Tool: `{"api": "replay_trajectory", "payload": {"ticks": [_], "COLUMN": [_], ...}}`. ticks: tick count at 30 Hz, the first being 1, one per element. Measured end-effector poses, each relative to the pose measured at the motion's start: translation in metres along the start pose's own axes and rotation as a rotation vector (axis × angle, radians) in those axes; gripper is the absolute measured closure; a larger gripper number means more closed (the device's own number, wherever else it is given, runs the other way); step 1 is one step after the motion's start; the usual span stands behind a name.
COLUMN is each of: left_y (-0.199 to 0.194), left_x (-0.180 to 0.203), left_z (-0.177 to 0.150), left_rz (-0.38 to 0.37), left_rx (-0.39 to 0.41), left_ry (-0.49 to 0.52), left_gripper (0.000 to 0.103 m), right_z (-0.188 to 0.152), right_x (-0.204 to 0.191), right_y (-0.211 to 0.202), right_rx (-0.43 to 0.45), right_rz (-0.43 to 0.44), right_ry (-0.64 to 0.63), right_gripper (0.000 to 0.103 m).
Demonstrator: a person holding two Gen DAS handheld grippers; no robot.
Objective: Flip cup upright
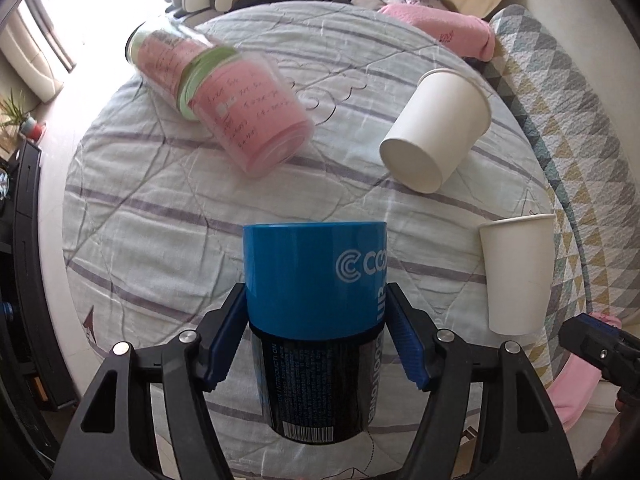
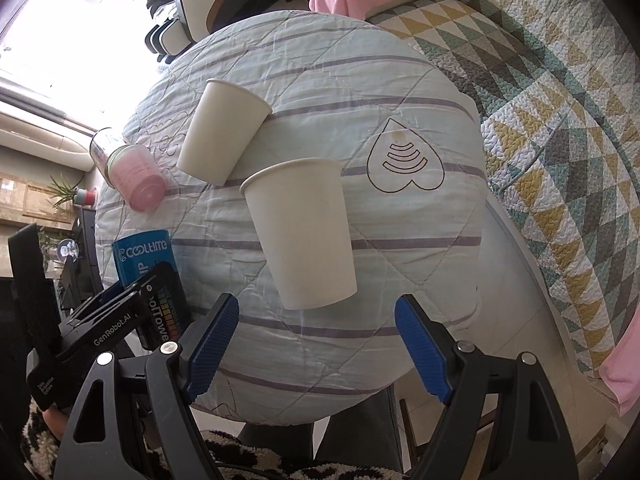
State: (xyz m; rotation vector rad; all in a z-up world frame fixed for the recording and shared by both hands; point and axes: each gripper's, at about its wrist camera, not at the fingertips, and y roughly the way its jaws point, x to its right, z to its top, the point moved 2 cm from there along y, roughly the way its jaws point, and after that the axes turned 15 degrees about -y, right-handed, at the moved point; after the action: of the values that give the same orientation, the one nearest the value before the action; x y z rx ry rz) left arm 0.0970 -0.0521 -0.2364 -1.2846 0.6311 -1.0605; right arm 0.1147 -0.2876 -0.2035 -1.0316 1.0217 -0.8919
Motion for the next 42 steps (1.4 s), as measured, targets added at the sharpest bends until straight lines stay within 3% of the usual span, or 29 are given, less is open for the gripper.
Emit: {"api": "replay_trajectory", "payload": {"ticks": [13,18,21,27,34,42], "left_y": [-0.037,-0.016,-0.017,-0.017,-0.029,-0.039], "left_x": [0.025,0.020,0.019,0.016,0.013,0.013], "left_z": [0.027,0.019,0.013,0.011,0.006,0.003], "left_rz": [-0.054,-0.058,-0.067,-0.072,-0.055,-0.050], "left_rx": [0.208,0.166,0.196,0.181,0.206,0.218], "left_ry": [0.097,0.091,0.092,0.085,0.094,0.110], "left_gripper": [0.035,0.035,0.035,0.034,0.020,0.020], "right_z": [-0.007,-0.016,-0.022,-0.029,-0.030,-0.033], "right_x": [-0.006,-0.005,-0.006,-0.010,-0.014,-0.020], "right_y": [-0.009,-0.001,0.005,0.004,-0.003,-0.008], "right_rx": [0.050,0.045,0.040,0.039,0.055,0.066], "right_rz": [-0.015,-0.016,-0.016,-0.015,-0.021,-0.014], "right_ry": [0.015,0.029,0.033,0.030,0.027,0.015], "right_gripper": [0.021,0.021,0.021,0.021,0.021,0.021]}}
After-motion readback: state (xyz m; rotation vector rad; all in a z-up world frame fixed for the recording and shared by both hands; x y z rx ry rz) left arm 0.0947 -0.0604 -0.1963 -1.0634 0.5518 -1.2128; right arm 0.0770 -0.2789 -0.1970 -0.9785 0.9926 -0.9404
